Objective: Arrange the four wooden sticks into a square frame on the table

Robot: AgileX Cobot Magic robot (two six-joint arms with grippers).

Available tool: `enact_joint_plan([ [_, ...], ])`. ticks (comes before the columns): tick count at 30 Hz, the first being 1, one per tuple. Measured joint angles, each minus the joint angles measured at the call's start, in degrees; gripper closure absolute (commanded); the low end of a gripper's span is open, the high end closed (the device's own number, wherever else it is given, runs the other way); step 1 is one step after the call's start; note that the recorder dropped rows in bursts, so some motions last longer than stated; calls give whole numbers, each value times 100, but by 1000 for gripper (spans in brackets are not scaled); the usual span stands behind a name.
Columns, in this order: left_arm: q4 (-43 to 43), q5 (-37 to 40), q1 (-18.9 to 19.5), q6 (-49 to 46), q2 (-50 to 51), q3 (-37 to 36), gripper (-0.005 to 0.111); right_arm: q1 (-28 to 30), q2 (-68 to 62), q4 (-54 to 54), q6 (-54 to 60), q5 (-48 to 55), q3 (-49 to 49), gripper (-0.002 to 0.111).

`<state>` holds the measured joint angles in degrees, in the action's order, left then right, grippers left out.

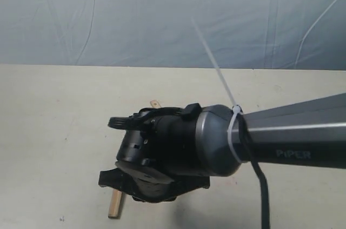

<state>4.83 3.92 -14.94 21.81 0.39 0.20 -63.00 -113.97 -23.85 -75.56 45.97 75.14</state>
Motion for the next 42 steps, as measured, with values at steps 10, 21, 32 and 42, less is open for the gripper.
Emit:
enact_joint_plan([
  [10, 0, 20, 0, 0, 0, 0, 107, -23, -424, 81, -171, -291, 0, 109],
  [21, 0, 20, 0, 0, 0, 0, 107, -23, -577, 33, -200, -439, 0, 107],
  [32, 0, 30, 0, 0, 0, 0, 107, -11, -565, 5, -123, -434, 15, 52],
  [42, 0, 30, 0, 0, 0, 0, 107, 587, -378, 1153, 2071, -290, 273, 54],
])
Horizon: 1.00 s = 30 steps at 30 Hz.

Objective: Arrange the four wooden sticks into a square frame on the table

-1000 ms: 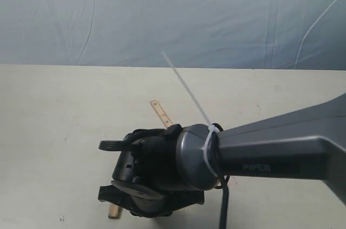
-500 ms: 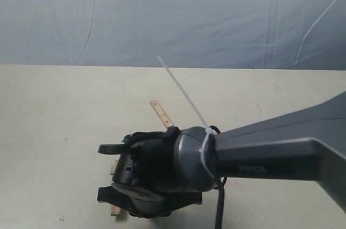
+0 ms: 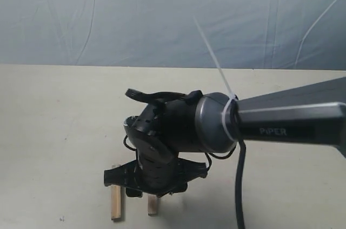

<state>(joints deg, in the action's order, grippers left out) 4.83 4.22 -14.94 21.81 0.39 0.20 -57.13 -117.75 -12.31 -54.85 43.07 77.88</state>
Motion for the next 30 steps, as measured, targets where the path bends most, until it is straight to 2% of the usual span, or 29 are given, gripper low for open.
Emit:
enact_joint_plan([
  [6, 0, 0, 0, 0, 0, 0, 107, 84, -238, -166, 223, -286, 0, 55],
  [8, 0, 0, 0, 0, 0, 0, 107, 84, -333, -205, 235, -445, 23, 59],
  [10, 0, 0, 0, 0, 0, 0, 107, 84, -466, -298, 245, -542, 84, 69],
  [12, 0, 0, 0, 0, 0, 0, 107, 84, -566, -427, 245, -519, 191, 86],
  [13, 0, 0, 0, 0, 0, 0, 107, 84, -607, -484, 245, -519, 243, 109],
  [17, 0, 0, 0, 0, 0, 0, 107, 99, -711, -777, 761, -59, 744, 108],
  [21, -11, 0, 0, 0, 0, 0, 107, 556, -711, -84, 2102, 453, 1558, 108],
  [24, -36, 0, 0, 0, 0, 0, 107, 1039, -711, 413, 3441, 445, 1817, 108],
  [30, -49, 0, 0, 0, 0, 0, 107, 1452, -974, 1164, 5295, 42, 2024, 108],
])
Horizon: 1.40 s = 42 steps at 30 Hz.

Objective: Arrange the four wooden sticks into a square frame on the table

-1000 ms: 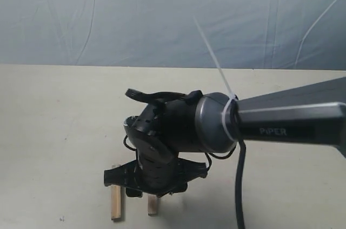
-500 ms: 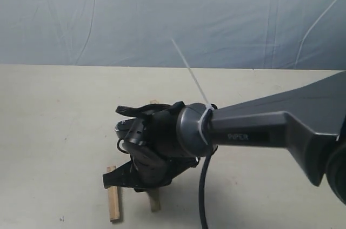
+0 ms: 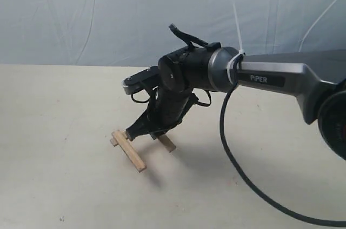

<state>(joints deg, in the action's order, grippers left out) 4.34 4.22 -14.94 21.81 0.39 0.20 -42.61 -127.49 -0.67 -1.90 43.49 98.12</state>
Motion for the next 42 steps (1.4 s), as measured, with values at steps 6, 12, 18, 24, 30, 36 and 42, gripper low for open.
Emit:
enact_joint_plan([
  [6, 0, 0, 0, 0, 0, 0, 107, 40, -495, 212, 2312, 631, 871, 109],
  [12, 0, 0, 0, 0, 0, 0, 107, 387, -990, 1251, 4412, 1066, 1726, 109],
  [18, 0, 0, 0, 0, 0, 0, 107, 123, -1243, 2052, 6441, 1332, 1750, 109],
  [24, 0, 0, 0, 0, 0, 0, 107, -341, -1243, 1277, 6580, 1296, 1761, 109],
  [30, 0, 0, 0, 0, 0, 0, 107, -568, -1243, 952, 6469, 1091, 1761, 60],
  [36, 0, 0, 0, 0, 0, 0, 107, -449, -1188, 883, 4625, 1317, 2455, 56],
  [42, 0, 0, 0, 0, 0, 0, 107, 714, -1070, 737, 1081, 1210, 3039, 56],
])
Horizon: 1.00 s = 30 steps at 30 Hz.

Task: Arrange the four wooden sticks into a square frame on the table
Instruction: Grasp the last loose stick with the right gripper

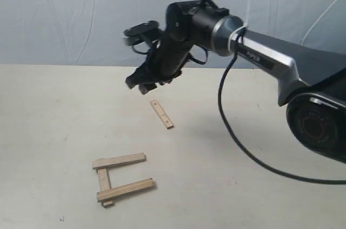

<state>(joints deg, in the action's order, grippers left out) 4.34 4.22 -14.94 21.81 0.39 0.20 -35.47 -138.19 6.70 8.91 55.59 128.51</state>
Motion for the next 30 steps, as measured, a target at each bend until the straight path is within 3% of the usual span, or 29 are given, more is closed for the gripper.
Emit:
enact_joint_plan([
  [4, 0, 0, 0, 0, 0, 0, 107, 332, -299, -116, -606, -152, 0, 56],
  [24, 0, 0, 0, 0, 0, 0, 107, 156, -1087, -366, -744, -839, -2, 57],
  [26, 0, 0, 0, 0, 0, 0, 107, 81, -1087, -542, -763, -852, -2, 66],
  [30, 0, 0, 0, 0, 0, 0, 107, -48, -1087, -670, -891, -853, -2, 107],
])
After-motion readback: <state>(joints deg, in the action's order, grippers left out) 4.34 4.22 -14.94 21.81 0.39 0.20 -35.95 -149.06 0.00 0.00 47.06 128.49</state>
